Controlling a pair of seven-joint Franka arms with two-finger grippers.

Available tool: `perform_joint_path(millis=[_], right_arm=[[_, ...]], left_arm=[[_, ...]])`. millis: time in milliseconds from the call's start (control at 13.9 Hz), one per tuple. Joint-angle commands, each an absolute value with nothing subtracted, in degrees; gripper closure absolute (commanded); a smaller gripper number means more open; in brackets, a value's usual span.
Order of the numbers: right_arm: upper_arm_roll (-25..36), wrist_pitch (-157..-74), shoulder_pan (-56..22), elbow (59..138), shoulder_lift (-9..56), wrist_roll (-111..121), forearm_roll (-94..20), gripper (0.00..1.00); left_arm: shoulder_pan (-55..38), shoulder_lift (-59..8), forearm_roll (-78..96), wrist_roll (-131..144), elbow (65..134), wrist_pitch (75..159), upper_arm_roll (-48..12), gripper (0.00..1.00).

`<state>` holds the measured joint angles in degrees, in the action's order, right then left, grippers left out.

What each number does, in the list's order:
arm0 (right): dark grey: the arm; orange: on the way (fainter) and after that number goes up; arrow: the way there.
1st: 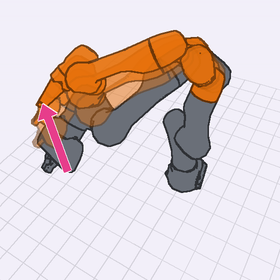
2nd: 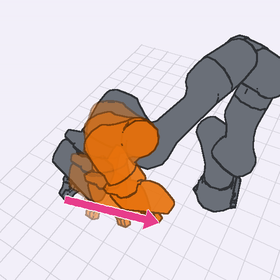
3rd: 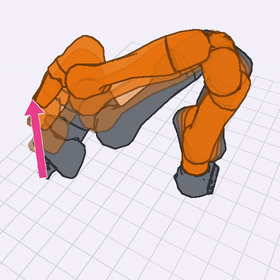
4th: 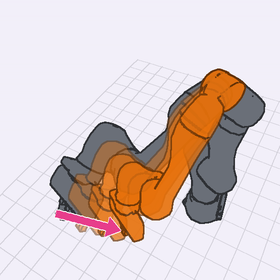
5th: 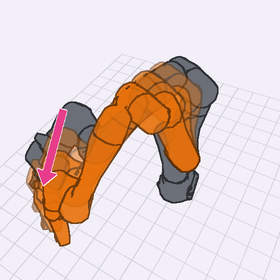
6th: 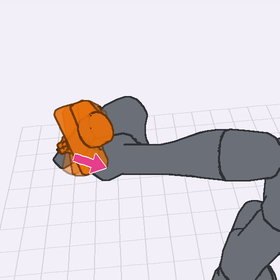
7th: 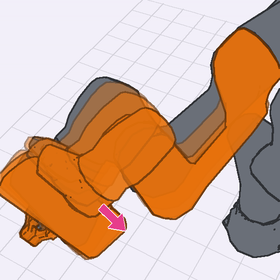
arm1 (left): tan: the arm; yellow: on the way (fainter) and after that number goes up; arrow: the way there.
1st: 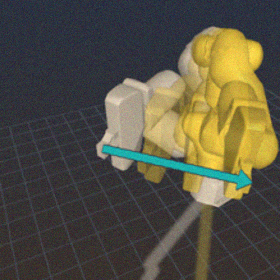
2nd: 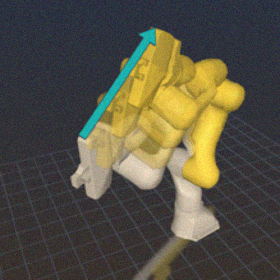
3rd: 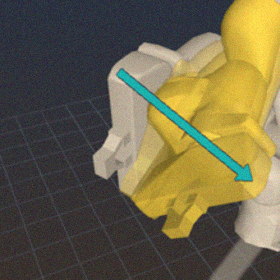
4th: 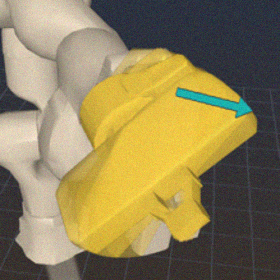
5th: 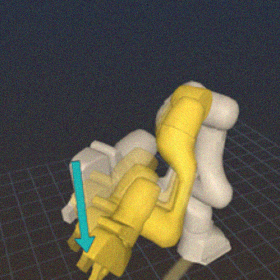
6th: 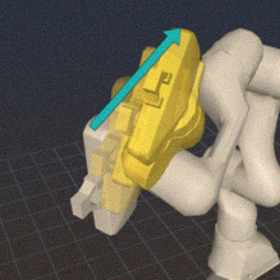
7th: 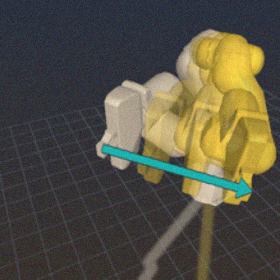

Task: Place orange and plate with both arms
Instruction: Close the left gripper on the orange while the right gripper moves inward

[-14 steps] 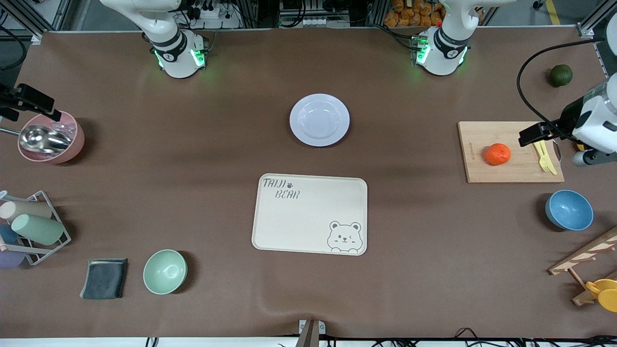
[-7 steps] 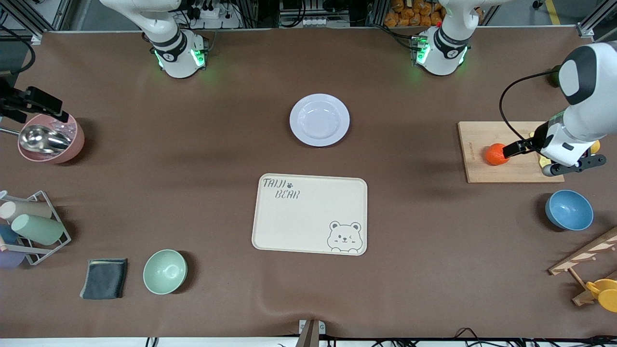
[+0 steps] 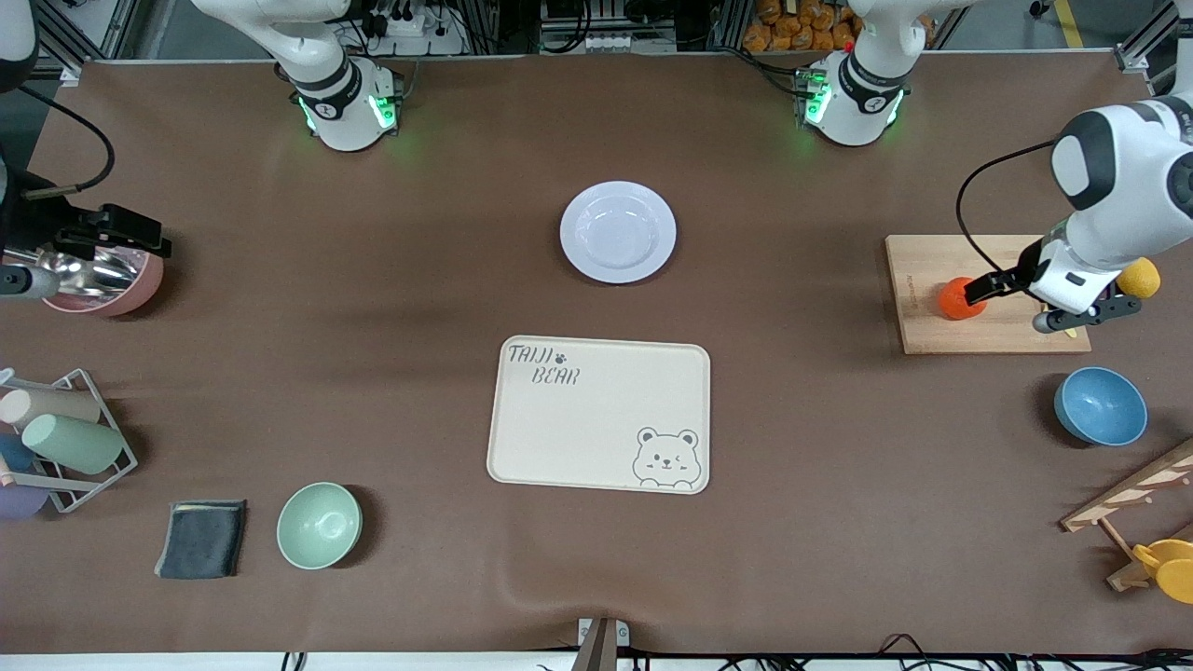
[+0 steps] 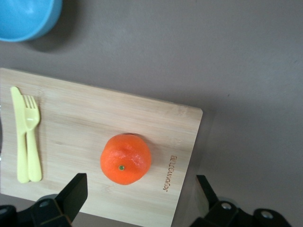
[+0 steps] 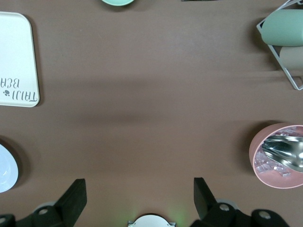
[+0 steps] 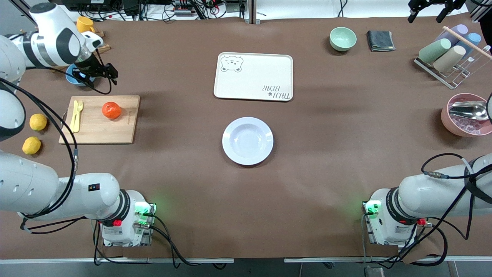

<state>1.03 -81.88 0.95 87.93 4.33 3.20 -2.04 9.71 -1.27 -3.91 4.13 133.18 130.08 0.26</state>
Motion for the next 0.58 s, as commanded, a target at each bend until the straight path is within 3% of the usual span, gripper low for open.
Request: perform_joint_path(millis=[0, 505], right_arm=[[1.05, -81.12, -0.87, 87.19, 5.97, 2.9, -2.55, 0.0], [0.97, -79.63, -3.42, 87.19, 10.1, 2.99, -2.55, 0.0]], left_arm=[[12.46, -2.99, -5.89, 3.69, 135.34, 135.07, 0.0, 0.0], [13.36, -7.2, -5.8, 1.85, 136.58, 139.57, 0.0, 0.0]])
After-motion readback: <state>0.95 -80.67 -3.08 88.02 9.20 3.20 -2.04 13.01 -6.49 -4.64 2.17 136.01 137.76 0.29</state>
